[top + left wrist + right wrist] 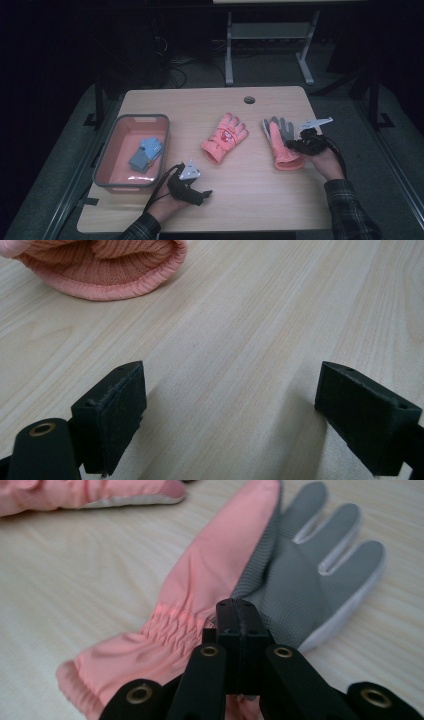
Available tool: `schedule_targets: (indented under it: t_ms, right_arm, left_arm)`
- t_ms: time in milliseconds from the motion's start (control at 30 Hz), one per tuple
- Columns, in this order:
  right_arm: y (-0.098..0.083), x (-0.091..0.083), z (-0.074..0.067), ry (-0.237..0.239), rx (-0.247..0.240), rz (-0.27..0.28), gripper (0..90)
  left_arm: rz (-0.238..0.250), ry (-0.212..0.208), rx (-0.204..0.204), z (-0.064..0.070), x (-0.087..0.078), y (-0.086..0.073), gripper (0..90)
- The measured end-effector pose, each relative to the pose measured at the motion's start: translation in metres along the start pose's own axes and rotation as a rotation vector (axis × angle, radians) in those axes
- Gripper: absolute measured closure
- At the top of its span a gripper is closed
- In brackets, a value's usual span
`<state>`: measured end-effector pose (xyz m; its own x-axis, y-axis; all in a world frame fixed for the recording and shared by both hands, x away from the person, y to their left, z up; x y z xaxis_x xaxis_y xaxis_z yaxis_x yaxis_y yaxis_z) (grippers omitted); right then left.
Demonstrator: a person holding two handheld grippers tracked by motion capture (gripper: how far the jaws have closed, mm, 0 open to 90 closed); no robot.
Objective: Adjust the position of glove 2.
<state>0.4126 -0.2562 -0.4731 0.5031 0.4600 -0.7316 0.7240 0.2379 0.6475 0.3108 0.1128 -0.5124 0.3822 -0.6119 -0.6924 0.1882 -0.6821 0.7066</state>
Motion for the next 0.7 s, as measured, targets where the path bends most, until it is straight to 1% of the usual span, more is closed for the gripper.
schedule_targets:
  t_ms: [167, 233, 300, 400, 433, 467, 500, 633, 667, 700]
  right_arm:
    - [-0.006, 0.002, -0.015, 0.034, -0.032, -0.018, 90.0]
    - [-0.008, 0.003, -0.023, 0.047, -0.050, -0.028, 90.0]
    - [-0.009, 0.005, -0.031, 0.062, -0.057, -0.038, 90.0]
    - [-0.011, 0.007, -0.042, 0.086, -0.088, -0.049, 90.0]
    - [-0.012, 0.008, -0.047, 0.096, -0.088, -0.055, 90.0]
    - [-0.012, 0.009, -0.050, 0.102, -0.099, -0.058, 90.0]
    - [-0.013, 0.009, -0.053, 0.111, -0.098, -0.061, 90.0]
    - [-0.014, 0.012, -0.066, 0.142, -0.125, -0.069, 90.0]
    - [-0.015, 0.012, -0.071, 0.152, -0.123, -0.074, 90.0]
    - [-0.016, 0.013, -0.075, 0.161, -0.134, -0.076, 90.0]
  left_arm:
    - [-0.001, 0.000, 0.001, 0.000, 0.000, 0.000, 12.5]
    - [-0.001, 0.000, 0.001, 0.000, 0.000, 0.000, 12.5]
    - [0.000, 0.000, 0.000, 0.000, 0.000, 0.000, 12.5]
    - [-0.001, -0.001, 0.002, 0.000, 0.000, 0.000, 12.5]
    - [-0.001, -0.001, 0.002, 0.000, 0.000, 0.000, 12.5]
    - [-0.001, -0.001, 0.002, 0.000, 0.000, 0.000, 12.5]
    - [-0.001, -0.001, 0.002, 0.000, 0.000, 0.000, 12.5]
    - [-0.002, 0.000, 0.002, 0.000, 0.000, 0.000, 12.5]
    - [-0.002, 0.000, 0.002, 0.000, 0.000, 0.000, 12.5]
    - [-0.002, 0.000, 0.002, 0.000, 0.000, 0.000, 12.5]
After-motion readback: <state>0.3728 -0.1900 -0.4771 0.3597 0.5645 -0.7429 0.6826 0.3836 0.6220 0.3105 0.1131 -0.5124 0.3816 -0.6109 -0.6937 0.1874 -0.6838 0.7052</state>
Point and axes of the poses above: each handheld gripper's, and its own axes: x roughly forward along the jaws, y roughly out of its top, z roughly to its right, the point moved 5 cm from there along x, roughly forward along the jaws, and after that the axes turned 12 degrees about x, right-handed, at the moved point
